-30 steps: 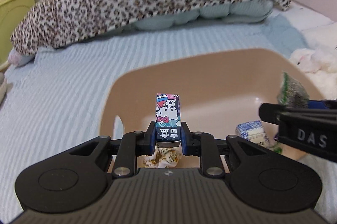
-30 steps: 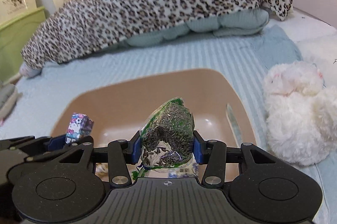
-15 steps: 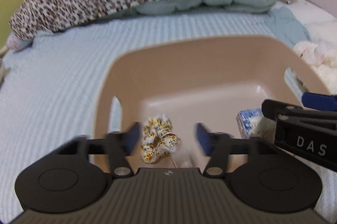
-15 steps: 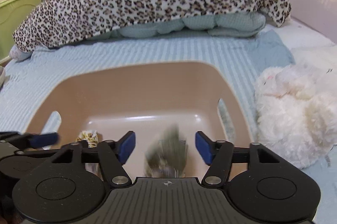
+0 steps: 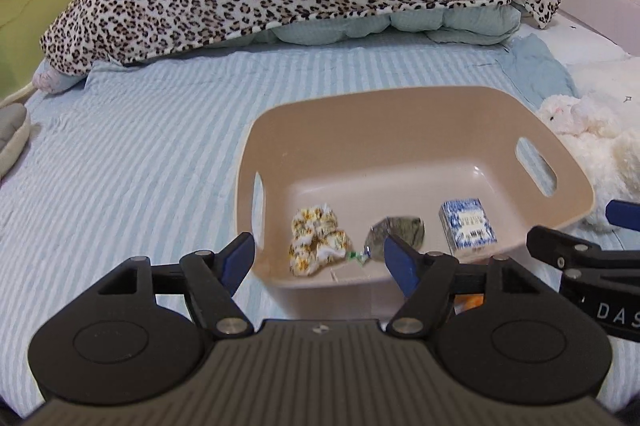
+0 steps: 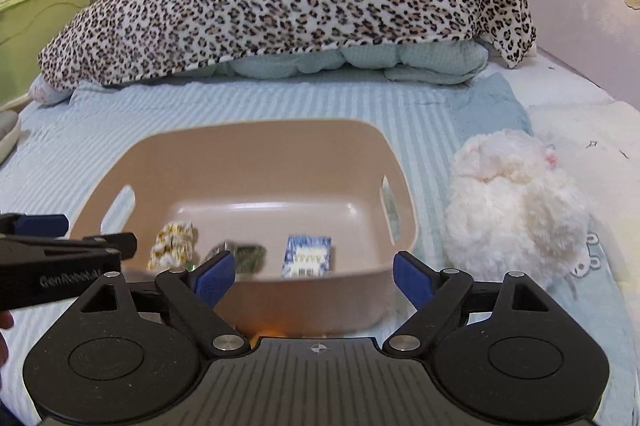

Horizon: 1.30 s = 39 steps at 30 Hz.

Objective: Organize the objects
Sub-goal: 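Grasp the white card box with the left tool while the right tool grasps the orange item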

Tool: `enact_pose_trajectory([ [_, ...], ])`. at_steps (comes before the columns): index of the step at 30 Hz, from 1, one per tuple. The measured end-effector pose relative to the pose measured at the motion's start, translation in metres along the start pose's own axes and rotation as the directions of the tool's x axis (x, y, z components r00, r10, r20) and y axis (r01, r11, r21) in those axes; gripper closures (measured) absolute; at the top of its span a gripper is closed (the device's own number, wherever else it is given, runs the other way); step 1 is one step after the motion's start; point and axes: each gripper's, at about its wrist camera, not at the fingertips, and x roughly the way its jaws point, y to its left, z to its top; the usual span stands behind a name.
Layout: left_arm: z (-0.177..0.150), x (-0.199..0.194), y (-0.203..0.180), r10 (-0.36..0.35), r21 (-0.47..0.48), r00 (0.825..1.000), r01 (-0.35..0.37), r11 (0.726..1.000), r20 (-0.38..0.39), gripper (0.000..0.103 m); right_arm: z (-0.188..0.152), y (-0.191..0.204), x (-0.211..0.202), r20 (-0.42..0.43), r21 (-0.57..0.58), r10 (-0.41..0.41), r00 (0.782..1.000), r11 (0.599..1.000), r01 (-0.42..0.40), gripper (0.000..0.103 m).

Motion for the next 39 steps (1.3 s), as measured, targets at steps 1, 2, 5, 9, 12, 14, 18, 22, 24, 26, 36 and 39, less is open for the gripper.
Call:
enact_pose_trajectory([
  [1,-0.003,-0.001,0.001,-0.01,-0.01,1.0,0.01,1.0,-0.003,0.03,-0.003,0.0,-0.001,-0.009,-0.004,0.002,1.0,1.0,-0.002,0.015],
  [2,-0.006,-0.004,0.003,-0.018,-0.021,1.0,0.018,1.0,-0.006,0.028,-0.007,-0.001,-0.002,-0.019,-0.009,0.002,1.0,1.0,-0.002,0.015],
  [5,-0.015,-0.009,0.003,-0.03,-0.026,0.999,0.03,0.999,-0.018,0.027,-0.018,0.0,-0.001,-0.047,-0.027,-0.003,0.999,1.0,0.002,0.015],
  [9,-0.029,-0.013,0.0,-0.041,-0.012,0.999,0.041,0.999,-0.036,0.027,-0.032,0.001,0.004,-0.093,-0.043,-0.004,0.996,0.999,0.0,0.016],
  [12,-0.04,-0.011,-0.003,-0.044,-0.002,0.998,0.044,0.999,-0.054,0.027,-0.044,0.0,0.01,-0.127,-0.05,-0.007,0.992,0.999,0.0,0.016],
  [14,-0.046,-0.007,-0.005,-0.041,0.007,0.997,0.042,0.999,-0.072,0.027,-0.05,0.0,0.015,-0.15,-0.051,-0.008,0.989,0.999,0.001,0.016],
  [18,-0.057,0.008,-0.01,-0.038,0.02,0.992,0.041,0.999,-0.118,0.027,-0.06,0.001,0.023,-0.183,-0.07,-0.028,0.983,0.997,0.016,0.016],
  [22,-0.066,0.021,-0.012,-0.04,0.02,0.987,0.044,0.999,-0.156,0.027,-0.068,0.0,0.031,-0.217,-0.082,-0.042,0.975,0.996,0.024,0.016],
  [24,-0.069,0.028,-0.012,-0.045,0.015,0.984,0.049,0.999,-0.172,0.027,-0.071,-0.002,0.036,-0.234,-0.075,-0.04,0.971,0.997,0.023,0.016],
  [26,-0.07,0.033,-0.011,-0.059,0.004,0.981,0.061,0.998,-0.184,0.027,-0.073,-0.002,0.039,-0.245,-0.075,-0.044,0.968,0.997,0.027,0.016],
  [36,-0.068,0.049,-0.018,-0.129,-0.05,0.971,0.121,0.991,-0.202,0.027,-0.08,-0.002,0.051,-0.291,-0.078,-0.052,0.955,0.996,0.031,0.016],
  [39,-0.071,0.056,-0.023,-0.115,-0.04,0.968,0.109,0.993,-0.223,0.027,-0.081,-0.002,0.055,-0.299,-0.08,-0.052,0.953,0.996,0.029,0.016],
])
